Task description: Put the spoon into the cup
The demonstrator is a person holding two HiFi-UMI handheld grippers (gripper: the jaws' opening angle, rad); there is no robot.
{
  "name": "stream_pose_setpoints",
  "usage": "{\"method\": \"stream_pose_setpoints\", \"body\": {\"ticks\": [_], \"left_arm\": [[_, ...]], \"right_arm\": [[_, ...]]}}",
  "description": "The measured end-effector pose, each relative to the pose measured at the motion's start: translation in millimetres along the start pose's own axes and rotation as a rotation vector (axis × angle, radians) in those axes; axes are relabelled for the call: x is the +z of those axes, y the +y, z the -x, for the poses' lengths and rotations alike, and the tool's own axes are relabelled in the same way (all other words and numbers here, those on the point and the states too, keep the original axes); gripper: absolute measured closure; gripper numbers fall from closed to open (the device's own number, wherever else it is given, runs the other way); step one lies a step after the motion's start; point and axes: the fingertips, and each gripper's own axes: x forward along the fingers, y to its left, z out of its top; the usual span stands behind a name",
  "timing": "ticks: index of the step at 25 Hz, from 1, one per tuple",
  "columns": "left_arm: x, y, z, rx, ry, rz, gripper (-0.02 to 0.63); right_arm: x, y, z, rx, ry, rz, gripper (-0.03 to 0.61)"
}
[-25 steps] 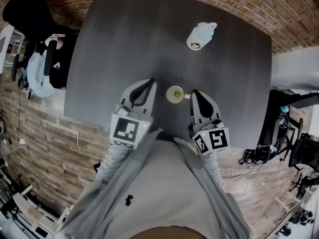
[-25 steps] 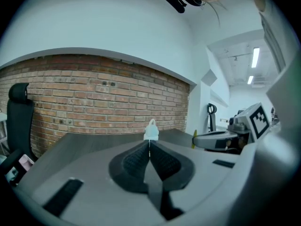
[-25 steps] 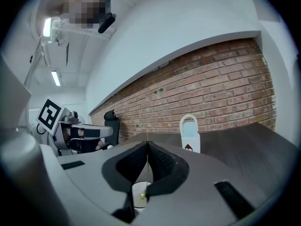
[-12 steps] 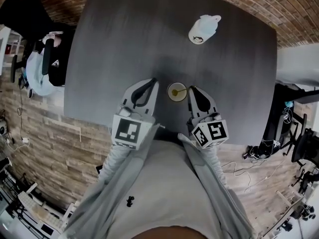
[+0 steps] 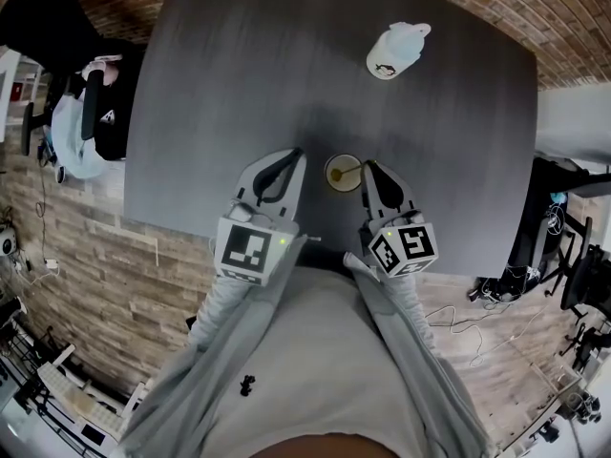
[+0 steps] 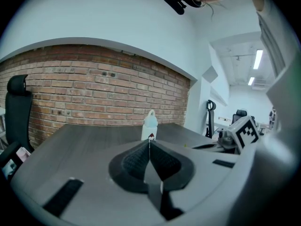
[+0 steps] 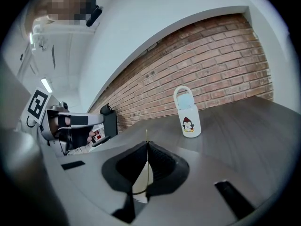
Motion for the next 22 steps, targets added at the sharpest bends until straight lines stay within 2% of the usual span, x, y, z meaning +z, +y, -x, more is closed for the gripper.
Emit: {"method": "stream_pose_setpoints", "body": {"ticks": [8, 13, 22], "left_arm": [[2.3, 3.0, -0.5, 0.009, 0.012, 0.022, 0.594], [2.2, 4.8, -3.4, -0.003, -0.001, -0.025, 0.594], [5.4, 9.2, -5.4, 0.008, -0.006, -0.022, 0.594]], "right_arm": [[-5.2, -2.2, -5.5, -0.005, 0.022, 0.015, 0.558], [-11.5, -6.8, -7.4, -0.018, 0.044, 0.016, 0.558], [-18.2, -13.0, -12.5, -0.025, 0.085, 0.0, 0.554]]}}
